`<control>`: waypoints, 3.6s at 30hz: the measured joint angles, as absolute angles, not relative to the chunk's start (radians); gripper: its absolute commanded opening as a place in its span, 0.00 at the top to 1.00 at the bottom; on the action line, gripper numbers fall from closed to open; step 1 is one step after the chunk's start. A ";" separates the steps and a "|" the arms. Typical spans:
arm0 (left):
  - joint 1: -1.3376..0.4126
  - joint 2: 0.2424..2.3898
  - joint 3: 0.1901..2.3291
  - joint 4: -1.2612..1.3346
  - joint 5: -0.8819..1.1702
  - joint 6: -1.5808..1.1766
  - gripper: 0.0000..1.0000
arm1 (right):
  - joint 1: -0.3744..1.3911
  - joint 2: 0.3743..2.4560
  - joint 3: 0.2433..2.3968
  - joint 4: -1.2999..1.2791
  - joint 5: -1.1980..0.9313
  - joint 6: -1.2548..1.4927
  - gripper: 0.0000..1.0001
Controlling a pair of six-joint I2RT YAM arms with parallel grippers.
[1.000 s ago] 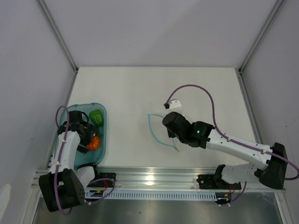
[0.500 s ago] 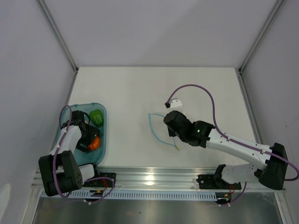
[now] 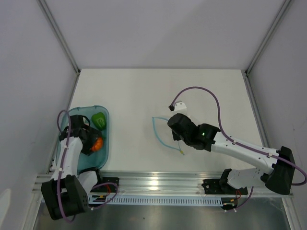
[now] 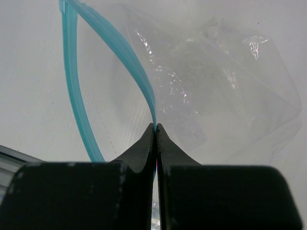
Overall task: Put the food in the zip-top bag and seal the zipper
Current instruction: Pick up the fake vegetable from the bin, then place the fake vegetable in the zipper food storage bag, then pick up the fake vegetable from the bin.
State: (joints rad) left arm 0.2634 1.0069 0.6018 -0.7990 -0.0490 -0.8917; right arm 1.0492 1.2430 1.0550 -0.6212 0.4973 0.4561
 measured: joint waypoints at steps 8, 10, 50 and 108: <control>0.264 0.769 0.778 -0.866 0.001 -0.841 0.81 | 1.023 1.298 1.124 -0.651 0.483 0.457 1.00; 0.264 0.718 0.811 -0.850 0.049 -0.826 0.83 | 1.003 1.304 1.139 -0.656 0.468 0.459 1.00; -0.629 1.015 0.722 -0.059 0.446 -0.883 0.92 | 0.991 1.318 1.225 -0.656 0.269 0.561 1.00; -0.099 0.767 0.909 -0.773 -0.115 -0.722 0.01 | 0.899 1.203 1.241 -0.683 0.215 0.545 1.00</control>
State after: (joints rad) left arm -0.0986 0.7673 0.9089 -0.7731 -0.1150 -0.7223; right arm 0.8989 1.2030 1.2411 -0.6827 0.2153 0.5453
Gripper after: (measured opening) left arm 0.994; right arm 0.006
